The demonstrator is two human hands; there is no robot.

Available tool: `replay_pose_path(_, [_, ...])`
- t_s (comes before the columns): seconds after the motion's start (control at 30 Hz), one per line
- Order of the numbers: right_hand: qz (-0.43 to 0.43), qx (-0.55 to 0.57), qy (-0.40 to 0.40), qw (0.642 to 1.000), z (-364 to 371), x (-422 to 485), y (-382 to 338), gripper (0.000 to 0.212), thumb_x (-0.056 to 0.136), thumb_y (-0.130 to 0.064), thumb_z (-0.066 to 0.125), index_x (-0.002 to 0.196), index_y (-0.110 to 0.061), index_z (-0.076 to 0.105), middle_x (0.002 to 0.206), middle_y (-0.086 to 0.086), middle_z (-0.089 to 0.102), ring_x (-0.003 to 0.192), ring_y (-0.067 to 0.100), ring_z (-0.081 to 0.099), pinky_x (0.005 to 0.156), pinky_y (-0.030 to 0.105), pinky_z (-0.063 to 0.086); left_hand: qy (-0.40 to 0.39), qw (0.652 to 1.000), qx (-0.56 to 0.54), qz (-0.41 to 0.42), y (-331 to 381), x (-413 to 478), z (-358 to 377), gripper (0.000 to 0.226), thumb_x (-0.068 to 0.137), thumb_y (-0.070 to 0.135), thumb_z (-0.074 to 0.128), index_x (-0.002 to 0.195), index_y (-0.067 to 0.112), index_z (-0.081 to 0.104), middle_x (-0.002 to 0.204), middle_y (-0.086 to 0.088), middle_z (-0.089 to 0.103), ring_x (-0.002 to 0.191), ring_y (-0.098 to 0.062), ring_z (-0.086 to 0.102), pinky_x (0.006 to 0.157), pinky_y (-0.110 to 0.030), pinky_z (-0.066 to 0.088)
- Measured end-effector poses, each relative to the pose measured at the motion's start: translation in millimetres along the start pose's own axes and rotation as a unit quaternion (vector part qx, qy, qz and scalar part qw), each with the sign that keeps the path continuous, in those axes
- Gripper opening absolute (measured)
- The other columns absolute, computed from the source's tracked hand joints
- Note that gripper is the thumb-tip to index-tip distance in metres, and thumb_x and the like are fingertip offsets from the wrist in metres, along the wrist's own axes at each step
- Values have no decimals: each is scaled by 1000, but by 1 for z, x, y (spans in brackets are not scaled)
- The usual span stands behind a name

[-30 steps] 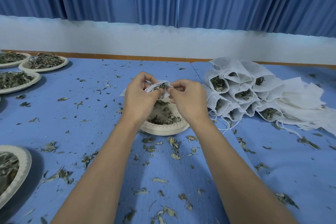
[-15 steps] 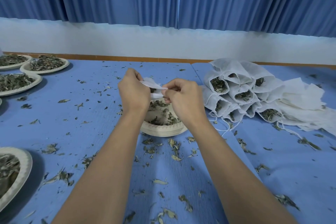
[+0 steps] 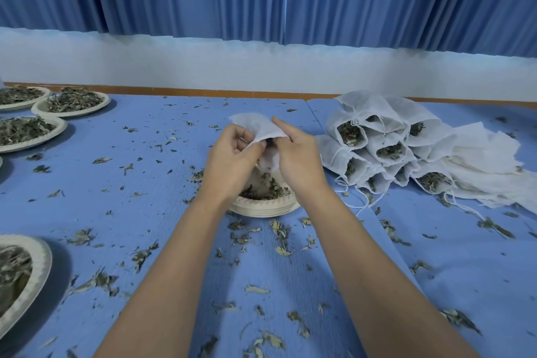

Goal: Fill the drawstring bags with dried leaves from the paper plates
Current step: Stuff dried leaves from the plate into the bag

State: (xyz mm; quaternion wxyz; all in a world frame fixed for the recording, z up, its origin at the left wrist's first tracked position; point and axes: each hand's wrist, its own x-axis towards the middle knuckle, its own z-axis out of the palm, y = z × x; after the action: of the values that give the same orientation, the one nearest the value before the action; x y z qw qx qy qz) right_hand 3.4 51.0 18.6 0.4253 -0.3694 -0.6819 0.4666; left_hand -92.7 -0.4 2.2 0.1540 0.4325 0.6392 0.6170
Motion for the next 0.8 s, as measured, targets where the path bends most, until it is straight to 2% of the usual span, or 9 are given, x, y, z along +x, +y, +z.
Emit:
replay_pose_path(0.1, [-2,-16,18,1000,0,4,5,50,93,3,37,137,-16,51,110,-12,59,92,0,59,93,28,49,49,997,52,38,-1,1,-6,15,88,21,62,78,26,52,55,5,48,44,-1,43,44,-9,34])
replay_pose_path(0.2, [0,-20,11,1000,3,5,11,51,93,9,38,138,-10,48,132,8,55,119,24,55,102,42,45,75,984,145,71,0,2,-8,8,89,16,58,86,23,59,52,3,47,48,-9,43,47,-18,36])
replay_pose_path(0.3, [2,-43,13,999,3,4,14,51,93,8,36,139,-11,47,134,9,54,116,20,54,101,35,45,60,972,222,52,1,2,-7,10,88,17,58,91,24,63,59,6,52,55,-12,51,51,-24,40])
replay_pose_path(0.37, [-5,-51,24,998,0,5,15,52,92,9,33,139,-10,46,132,8,54,115,19,53,98,29,44,21,984,176,15,2,3,-7,5,87,24,60,87,28,63,68,9,56,64,-9,55,57,-24,40])
replay_pose_path(0.47, [-2,-30,43,999,-4,7,12,55,93,9,30,141,-12,43,122,1,55,99,12,52,85,20,42,-63,995,-17,-75,7,1,-9,13,84,31,50,90,33,62,91,7,59,89,-10,54,73,-26,41])
replay_pose_path(0.53, [-6,-26,50,998,-4,7,10,55,93,8,30,143,-13,41,116,-5,51,97,12,52,83,21,43,-90,990,-24,-106,9,-1,-10,31,72,39,41,96,37,61,109,3,56,106,-15,49,89,-37,42])
replay_pose_path(0.6, [-10,-34,43,998,-4,7,10,53,95,6,31,144,-13,40,120,-3,52,100,12,51,86,22,43,-99,990,-15,-103,10,-2,-10,35,79,38,39,107,36,60,121,5,55,118,-16,46,97,-41,37])
replay_pose_path(0.73, [-15,-43,31,998,-4,8,12,53,95,6,32,145,-12,37,133,3,51,102,9,46,87,18,38,-63,996,-7,-68,9,5,-14,33,94,24,43,121,34,59,126,9,55,114,-8,49,86,-27,38])
replay_pose_path(0.8, [-16,-34,24,999,-4,10,12,53,96,5,32,145,-13,36,125,0,52,98,9,47,86,19,39,-61,996,66,-14,6,7,-17,34,93,26,52,125,36,59,111,11,60,97,2,54,74,-12,37])
